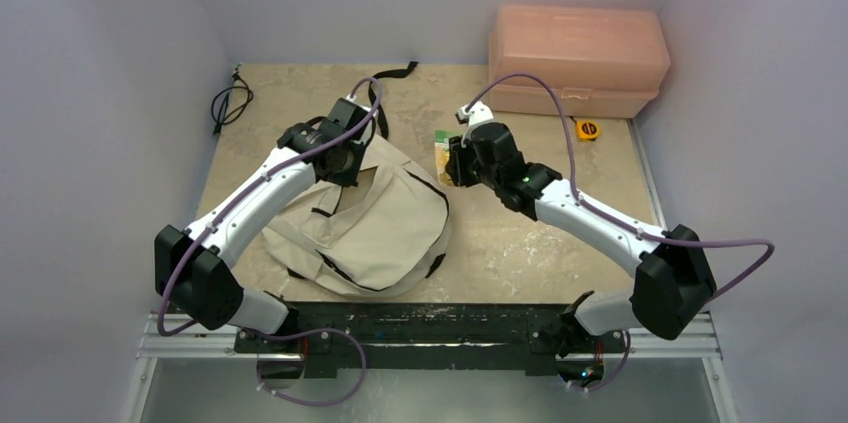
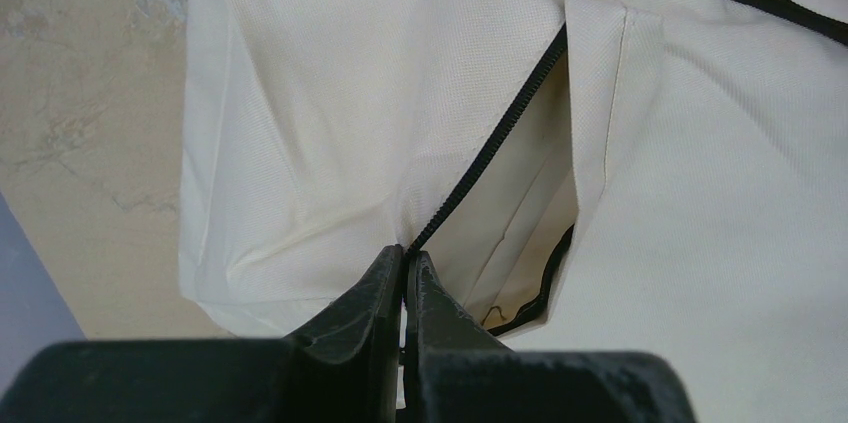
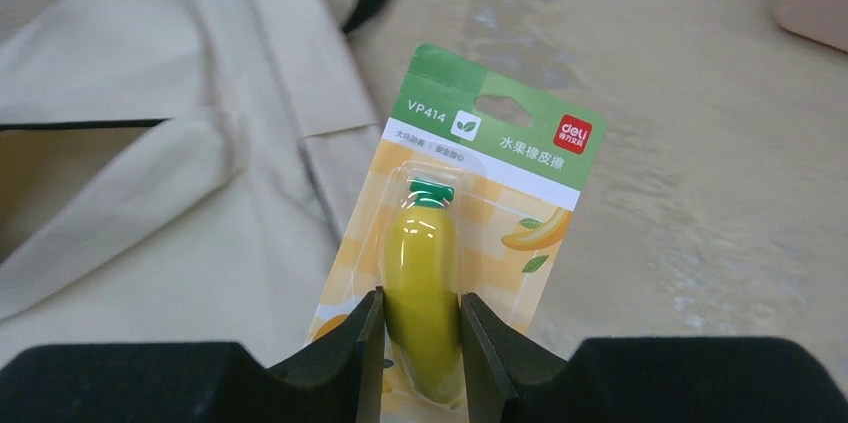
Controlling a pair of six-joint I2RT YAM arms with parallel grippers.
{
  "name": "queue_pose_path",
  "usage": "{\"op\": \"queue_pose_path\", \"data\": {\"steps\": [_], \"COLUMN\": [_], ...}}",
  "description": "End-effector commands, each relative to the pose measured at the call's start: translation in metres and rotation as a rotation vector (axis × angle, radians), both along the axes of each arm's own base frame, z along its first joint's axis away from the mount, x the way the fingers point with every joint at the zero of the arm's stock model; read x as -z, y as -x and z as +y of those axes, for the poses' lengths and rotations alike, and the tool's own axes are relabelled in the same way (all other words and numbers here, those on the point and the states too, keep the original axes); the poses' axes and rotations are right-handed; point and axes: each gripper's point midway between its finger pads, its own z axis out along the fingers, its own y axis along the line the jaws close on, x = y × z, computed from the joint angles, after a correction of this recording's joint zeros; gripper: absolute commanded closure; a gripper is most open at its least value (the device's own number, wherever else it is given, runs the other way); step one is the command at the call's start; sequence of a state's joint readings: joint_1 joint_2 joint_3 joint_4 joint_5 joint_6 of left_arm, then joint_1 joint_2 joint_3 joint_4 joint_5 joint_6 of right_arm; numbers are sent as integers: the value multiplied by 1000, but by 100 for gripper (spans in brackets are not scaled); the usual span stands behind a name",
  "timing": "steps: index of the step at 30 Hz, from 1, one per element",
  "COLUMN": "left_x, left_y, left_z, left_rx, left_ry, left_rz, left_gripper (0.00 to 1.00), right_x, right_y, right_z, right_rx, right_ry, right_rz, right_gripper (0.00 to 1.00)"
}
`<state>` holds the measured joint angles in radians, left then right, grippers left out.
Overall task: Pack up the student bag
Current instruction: Place the stationery in the student bag.
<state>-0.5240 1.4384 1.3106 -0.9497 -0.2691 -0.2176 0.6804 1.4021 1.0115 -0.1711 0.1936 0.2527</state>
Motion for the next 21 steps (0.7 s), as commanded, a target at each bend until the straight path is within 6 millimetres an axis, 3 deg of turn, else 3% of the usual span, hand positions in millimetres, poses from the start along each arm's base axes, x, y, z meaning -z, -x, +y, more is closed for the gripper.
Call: {"op": "queue_pose_path", "data": {"steps": [1,3,10,21], "left_x": [-16,-16,-16,-20], "left_y": [-3,-3,-3,-3], "left_z": [-2,-2,-3,-3], "left_rx": [-8,-7,-7,-6], "left_ry": [48,52,59,73], "left_rz": [-57,-56,-59,-70], "left_gripper": [100,100,100,100], "right_x": [-64,-69,-56,-5], "right_y": [49,66,87,88], "right_z": [83,106,160,177], "right_rx": [-391,-485,-622,-610], "right_ry": [-229,-239,-247,-182], "right_rz": [-74,-77,8,135], "right_gripper": [100,100,100,100]}}
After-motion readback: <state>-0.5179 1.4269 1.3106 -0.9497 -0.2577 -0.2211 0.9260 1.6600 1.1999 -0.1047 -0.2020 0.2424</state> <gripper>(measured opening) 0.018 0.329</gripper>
